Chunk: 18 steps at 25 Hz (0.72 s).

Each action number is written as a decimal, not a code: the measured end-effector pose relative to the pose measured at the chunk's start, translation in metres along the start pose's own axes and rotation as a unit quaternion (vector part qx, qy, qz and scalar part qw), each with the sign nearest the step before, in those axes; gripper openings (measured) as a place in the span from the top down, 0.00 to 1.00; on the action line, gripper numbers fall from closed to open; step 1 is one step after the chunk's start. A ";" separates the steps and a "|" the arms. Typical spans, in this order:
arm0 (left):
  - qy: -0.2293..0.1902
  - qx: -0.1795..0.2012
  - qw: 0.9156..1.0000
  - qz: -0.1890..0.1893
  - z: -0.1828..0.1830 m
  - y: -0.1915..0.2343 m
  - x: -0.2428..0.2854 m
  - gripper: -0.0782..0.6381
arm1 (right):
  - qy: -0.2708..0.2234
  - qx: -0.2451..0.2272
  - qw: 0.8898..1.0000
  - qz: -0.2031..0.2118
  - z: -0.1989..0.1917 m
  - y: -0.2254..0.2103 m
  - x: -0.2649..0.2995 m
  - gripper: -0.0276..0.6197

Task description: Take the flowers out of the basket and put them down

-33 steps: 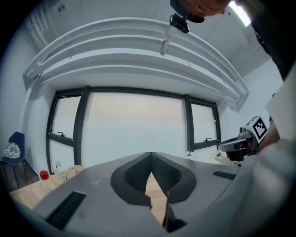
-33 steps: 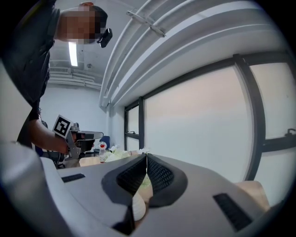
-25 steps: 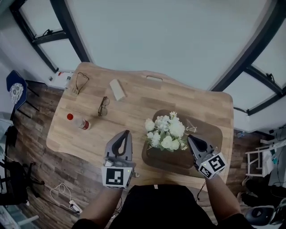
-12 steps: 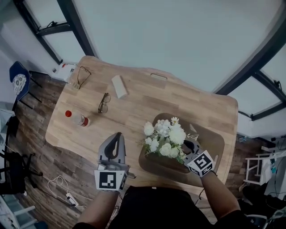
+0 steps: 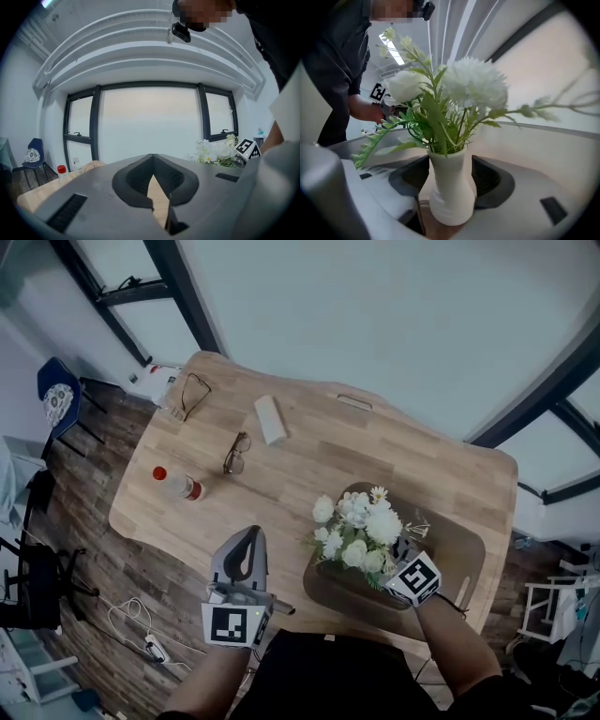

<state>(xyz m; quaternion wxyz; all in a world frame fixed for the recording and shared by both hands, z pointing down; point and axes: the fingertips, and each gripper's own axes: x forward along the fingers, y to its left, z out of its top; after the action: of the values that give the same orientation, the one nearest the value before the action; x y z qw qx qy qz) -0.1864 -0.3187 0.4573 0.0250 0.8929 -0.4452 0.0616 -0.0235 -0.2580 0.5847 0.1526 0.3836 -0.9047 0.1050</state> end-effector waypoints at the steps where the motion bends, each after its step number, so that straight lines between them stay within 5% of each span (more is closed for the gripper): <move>1: 0.002 0.002 1.000 0.003 0.000 0.001 -0.003 0.88 | -0.001 -0.001 1.000 0.005 0.000 0.002 0.005 0.52; 18: -0.006 0.019 1.000 0.021 0.015 0.002 -0.021 0.88 | -0.038 -0.012 0.999 0.008 0.039 0.010 0.001 0.52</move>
<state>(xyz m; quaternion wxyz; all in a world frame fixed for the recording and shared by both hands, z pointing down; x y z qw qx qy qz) -0.1996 -0.3049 0.4395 0.0046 0.8840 -0.4628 0.0652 -0.0387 -0.2640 0.5477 0.1217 0.3782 -0.9141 0.0811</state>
